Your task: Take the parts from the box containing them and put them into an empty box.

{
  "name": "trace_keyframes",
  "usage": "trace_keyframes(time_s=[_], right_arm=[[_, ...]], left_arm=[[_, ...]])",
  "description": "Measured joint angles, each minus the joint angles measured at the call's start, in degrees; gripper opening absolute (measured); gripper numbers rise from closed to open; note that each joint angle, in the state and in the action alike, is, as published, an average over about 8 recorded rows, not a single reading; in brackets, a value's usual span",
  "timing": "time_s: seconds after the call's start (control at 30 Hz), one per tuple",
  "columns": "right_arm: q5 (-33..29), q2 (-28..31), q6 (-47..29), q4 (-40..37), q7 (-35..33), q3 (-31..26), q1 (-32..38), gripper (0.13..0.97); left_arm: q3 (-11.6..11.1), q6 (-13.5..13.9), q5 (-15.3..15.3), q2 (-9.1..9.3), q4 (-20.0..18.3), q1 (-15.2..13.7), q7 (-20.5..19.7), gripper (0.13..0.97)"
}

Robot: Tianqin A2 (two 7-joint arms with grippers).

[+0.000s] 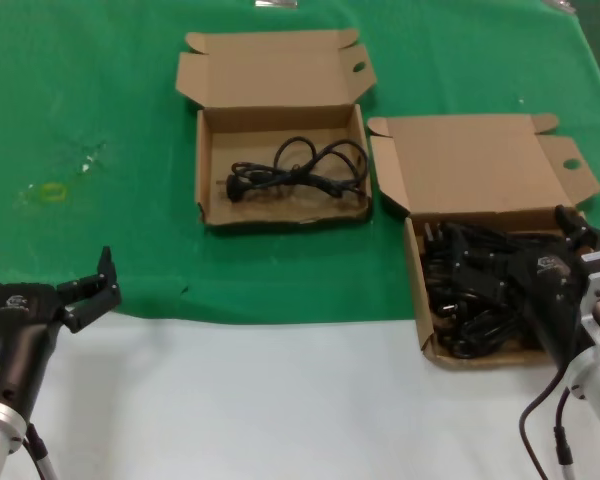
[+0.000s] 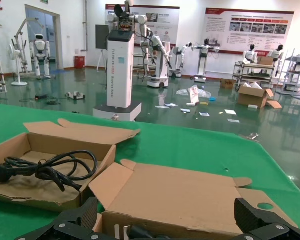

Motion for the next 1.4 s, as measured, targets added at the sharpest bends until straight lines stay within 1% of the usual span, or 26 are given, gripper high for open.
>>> trace_keyframes(time_s=[1.4], right_arm=[[0.0, 0.0, 0.0, 0.0, 0.0, 0.0, 0.0, 0.966]], left_arm=[[0.0, 0.0, 0.0, 0.00, 0.0, 0.0, 0.0, 0.966]])
